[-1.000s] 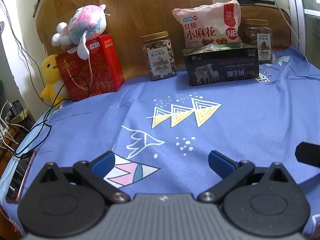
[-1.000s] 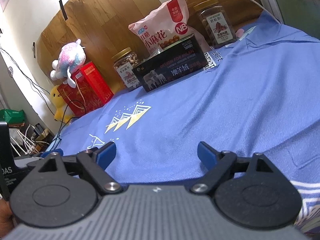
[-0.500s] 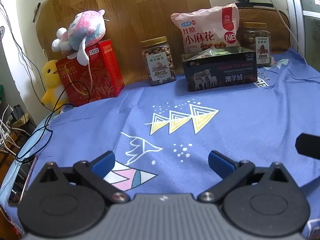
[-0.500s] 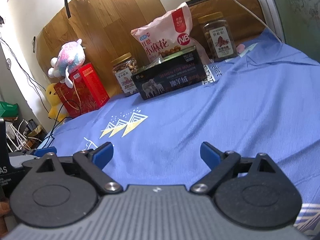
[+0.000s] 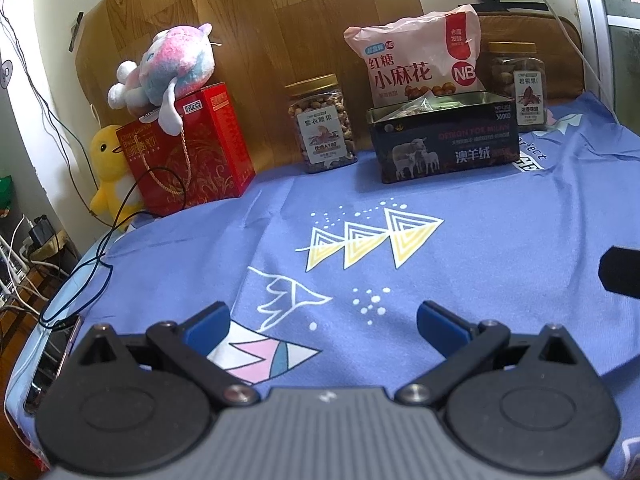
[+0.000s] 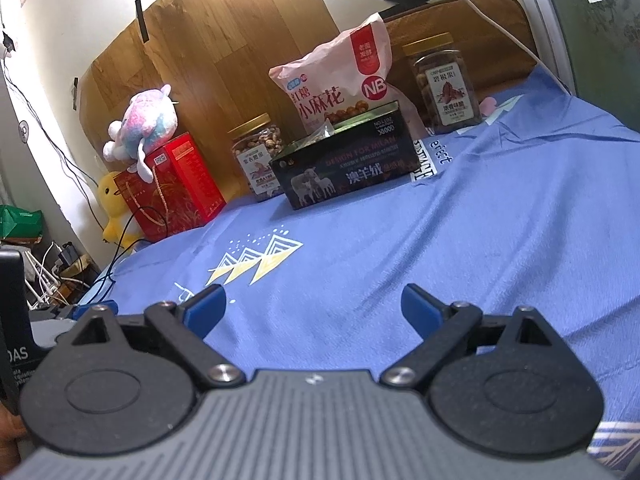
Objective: Organize snacks
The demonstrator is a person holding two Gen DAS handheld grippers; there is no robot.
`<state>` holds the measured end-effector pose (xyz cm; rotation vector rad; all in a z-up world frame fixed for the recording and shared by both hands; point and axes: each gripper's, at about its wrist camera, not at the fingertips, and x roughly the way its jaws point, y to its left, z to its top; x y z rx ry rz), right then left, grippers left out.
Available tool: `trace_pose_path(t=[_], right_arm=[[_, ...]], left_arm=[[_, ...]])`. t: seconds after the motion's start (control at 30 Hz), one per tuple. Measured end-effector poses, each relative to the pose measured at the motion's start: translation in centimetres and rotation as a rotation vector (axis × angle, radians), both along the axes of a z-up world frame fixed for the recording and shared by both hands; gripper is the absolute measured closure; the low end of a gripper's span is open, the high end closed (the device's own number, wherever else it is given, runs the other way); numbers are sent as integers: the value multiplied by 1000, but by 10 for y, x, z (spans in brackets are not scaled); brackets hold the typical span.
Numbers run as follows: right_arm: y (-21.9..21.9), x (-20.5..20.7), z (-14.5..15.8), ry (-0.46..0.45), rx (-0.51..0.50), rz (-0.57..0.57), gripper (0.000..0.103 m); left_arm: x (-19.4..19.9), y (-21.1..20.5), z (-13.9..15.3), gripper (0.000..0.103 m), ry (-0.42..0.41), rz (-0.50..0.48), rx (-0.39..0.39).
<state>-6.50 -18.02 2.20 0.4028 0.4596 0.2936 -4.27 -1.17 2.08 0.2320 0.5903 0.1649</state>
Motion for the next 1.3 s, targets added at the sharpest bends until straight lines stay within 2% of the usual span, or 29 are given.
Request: trace_pose_path(t=[1.3], right_arm=[[-1, -1, -2, 6, 10, -1, 7]], left_arm=[[-1, -6, -7, 0, 22, -27, 47]])
